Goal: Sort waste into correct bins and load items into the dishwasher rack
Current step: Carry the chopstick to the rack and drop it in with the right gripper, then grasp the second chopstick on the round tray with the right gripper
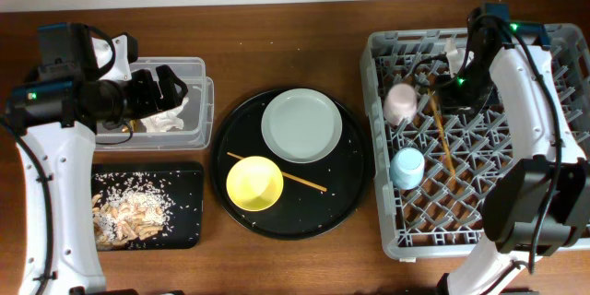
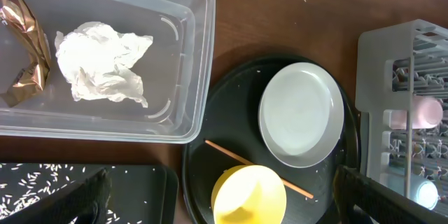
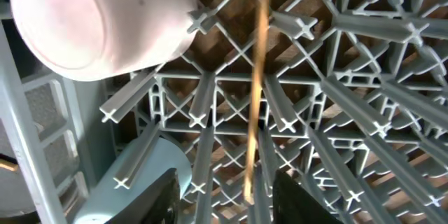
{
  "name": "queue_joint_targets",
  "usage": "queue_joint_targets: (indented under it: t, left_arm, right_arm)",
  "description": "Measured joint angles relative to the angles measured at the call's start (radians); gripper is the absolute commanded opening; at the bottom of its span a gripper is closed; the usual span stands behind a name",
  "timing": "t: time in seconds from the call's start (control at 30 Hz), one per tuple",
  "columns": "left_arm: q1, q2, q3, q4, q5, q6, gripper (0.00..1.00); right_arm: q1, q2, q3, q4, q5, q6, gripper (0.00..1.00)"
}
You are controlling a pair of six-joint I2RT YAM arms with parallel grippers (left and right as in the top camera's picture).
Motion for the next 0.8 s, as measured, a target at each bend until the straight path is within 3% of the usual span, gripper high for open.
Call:
queue_joint_targets:
  t: [0.17, 0.4, 0.5, 0.6, 0.8]
  left_arm:
    - [0.0, 0.0, 0.0, 0.0, 0.0, 0.0, 1.0]
    - [0.0, 0.0, 0.0, 0.0, 0.0, 0.0, 1.0]
    - [0.0, 0.0, 0.0, 0.0, 0.0, 0.0, 1.0]
    - [0.0, 0.0, 0.0, 0.0, 0.0, 0.0, 1.0]
    - [0.0, 0.0, 0.0, 0.001, 0.0, 0.0, 1.0]
  right_arm:
    - [0.0, 0.001, 0.0, -0.007, -0.043, 0.008, 0.46]
    - [0.035, 0.002, 0.0, -0.169, -0.423, -0.019, 0.46]
    - [0.156, 0.003, 0.0, -0.184, -0.462, -0.029, 0.45]
    - [0.32, 0.003, 0.0, -0.18, -0.465, -0.035, 0.38]
    - [0.624, 0.004, -0.019, -0.111, -0.374, -0.037, 0.4]
